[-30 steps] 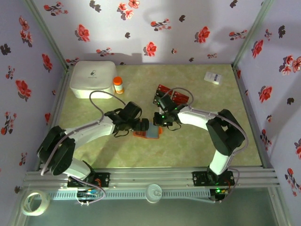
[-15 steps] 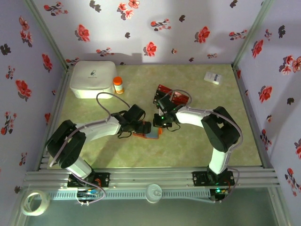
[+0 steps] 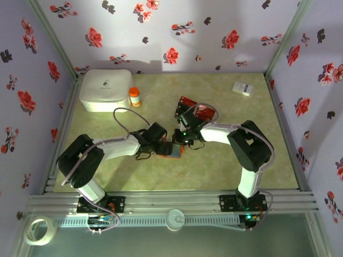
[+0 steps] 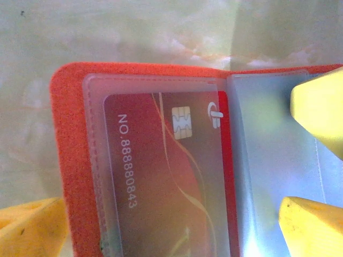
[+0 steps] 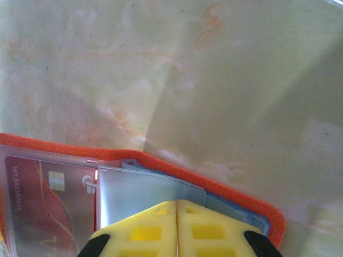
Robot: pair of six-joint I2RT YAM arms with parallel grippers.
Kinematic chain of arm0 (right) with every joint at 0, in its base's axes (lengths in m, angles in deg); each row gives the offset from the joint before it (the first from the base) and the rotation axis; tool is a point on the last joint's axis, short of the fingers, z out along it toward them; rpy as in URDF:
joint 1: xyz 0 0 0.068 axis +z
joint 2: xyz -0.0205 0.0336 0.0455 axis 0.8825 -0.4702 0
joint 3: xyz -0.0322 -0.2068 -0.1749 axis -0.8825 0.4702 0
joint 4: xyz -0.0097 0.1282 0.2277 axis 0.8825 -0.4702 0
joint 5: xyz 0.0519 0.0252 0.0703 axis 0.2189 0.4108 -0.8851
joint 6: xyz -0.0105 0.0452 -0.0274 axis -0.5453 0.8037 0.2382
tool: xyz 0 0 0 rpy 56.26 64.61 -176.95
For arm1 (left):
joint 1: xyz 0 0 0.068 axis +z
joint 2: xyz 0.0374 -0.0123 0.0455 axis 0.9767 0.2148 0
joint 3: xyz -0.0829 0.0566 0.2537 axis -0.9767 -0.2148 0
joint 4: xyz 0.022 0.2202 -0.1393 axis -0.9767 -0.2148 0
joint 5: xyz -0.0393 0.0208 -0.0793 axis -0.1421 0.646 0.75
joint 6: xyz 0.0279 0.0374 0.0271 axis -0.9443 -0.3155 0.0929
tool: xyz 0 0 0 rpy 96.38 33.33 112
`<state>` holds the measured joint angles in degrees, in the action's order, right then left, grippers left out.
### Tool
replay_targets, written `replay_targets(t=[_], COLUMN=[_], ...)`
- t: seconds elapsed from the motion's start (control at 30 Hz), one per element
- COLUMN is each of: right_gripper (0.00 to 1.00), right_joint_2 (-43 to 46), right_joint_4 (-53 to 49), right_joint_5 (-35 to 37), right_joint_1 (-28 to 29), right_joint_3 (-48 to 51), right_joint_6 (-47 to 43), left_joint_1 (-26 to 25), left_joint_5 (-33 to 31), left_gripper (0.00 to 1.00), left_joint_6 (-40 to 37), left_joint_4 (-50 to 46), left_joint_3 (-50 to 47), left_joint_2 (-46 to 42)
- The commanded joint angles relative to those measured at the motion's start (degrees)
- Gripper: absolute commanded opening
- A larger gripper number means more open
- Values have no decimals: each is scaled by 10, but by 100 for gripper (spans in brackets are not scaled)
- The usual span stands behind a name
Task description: Put the credit cards into the card holder
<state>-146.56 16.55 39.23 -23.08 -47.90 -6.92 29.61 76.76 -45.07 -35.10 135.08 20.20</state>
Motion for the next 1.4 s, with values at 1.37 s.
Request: replay_targets(t=[1.37], right_gripper=[47], right_joint_2=[176], right_joint_4=[-45], right_joint_5=[133], right_joint_1=[31], right_joint_3=[108], right_joint_6=[36], left_joint_1=[-11], left_joint_5=[-19], left_gripper=[97], left_joint_6=[24], left_joint_4=[-22], left_joint_3=[-34], left_joint_2=[-98])
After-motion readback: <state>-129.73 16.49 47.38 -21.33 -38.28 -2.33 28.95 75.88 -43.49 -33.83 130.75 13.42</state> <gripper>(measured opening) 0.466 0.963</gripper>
